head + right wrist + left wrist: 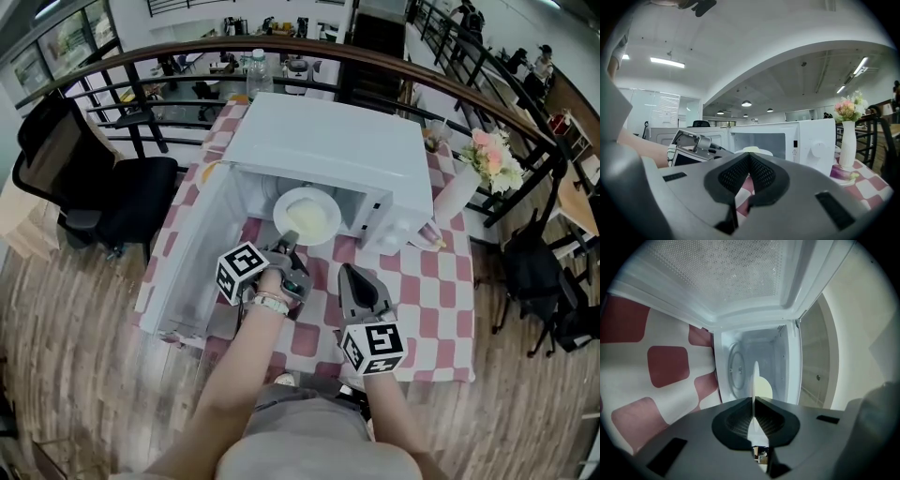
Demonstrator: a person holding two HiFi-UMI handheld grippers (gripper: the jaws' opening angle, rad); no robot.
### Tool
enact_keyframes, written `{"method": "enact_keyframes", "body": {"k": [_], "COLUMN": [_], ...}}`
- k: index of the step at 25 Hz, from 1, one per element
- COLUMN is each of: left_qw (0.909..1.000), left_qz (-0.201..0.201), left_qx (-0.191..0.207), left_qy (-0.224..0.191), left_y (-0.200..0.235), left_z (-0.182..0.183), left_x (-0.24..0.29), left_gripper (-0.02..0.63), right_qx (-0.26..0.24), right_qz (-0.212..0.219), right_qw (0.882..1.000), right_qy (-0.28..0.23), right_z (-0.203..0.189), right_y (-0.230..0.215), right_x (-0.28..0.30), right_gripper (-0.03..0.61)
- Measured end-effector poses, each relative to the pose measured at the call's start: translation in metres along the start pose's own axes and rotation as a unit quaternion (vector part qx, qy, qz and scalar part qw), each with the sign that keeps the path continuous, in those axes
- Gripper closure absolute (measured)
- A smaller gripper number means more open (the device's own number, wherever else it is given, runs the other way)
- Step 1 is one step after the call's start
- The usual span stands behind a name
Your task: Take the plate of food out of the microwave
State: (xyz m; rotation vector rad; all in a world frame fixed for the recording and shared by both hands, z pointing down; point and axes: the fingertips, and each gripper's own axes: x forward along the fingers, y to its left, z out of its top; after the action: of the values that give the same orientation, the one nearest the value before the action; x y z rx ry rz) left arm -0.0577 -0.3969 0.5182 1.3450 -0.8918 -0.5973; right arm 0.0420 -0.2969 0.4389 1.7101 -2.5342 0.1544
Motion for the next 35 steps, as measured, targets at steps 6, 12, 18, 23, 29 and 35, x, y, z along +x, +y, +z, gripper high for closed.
{"method": "enact_keyframes", "body": {"k": [6,12,18,23,29,35], "left_qw": [0.9999,0.9997,0.9995,0.9993,0.999,0.999], "left_qz": [-0.009,-0.018,-0.022,-0.027,-0.041,-0.043], "left_qx": [0.002,0.002,0.004,0.002,0.004,0.011], "left_qy": [0.006,0.014,0.024,0.024,0.018,0.009], "left_y": [-0.005,-0.007,-0.014,-0.022,-0.035,-0.043], "left_z": [-0.007,-0.014,-0.02,-0.026,-0.032,-0.042], "left_x": [-0.017,-0.035,-0.052,-0.062,-0.07,-0.076], "left_gripper": [0.597,0.597,0.597,0.597,0.597,0.597], "right_qx": [0.001,0.002,0.009,0.004,-0.003,-0.007], "right_qz": [-0.006,-0.012,-0.014,-0.015,-0.016,-0.012], "right_qw": [1.0,1.0,1.0,1.0,1.0,1.0], "right_qy": [0.002,0.002,0.002,-0.003,-0.006,-0.006], "right_z": [0.0,0.002,0.008,0.017,0.023,0.026], "right_y": [0.006,0.016,0.026,0.029,0.027,0.025], "right_x": [-0.009,-0.019,-0.029,-0.034,-0.04,-0.044], "right_gripper": [0.555,0.555,0.555,0.555,0.555,0.555]}}
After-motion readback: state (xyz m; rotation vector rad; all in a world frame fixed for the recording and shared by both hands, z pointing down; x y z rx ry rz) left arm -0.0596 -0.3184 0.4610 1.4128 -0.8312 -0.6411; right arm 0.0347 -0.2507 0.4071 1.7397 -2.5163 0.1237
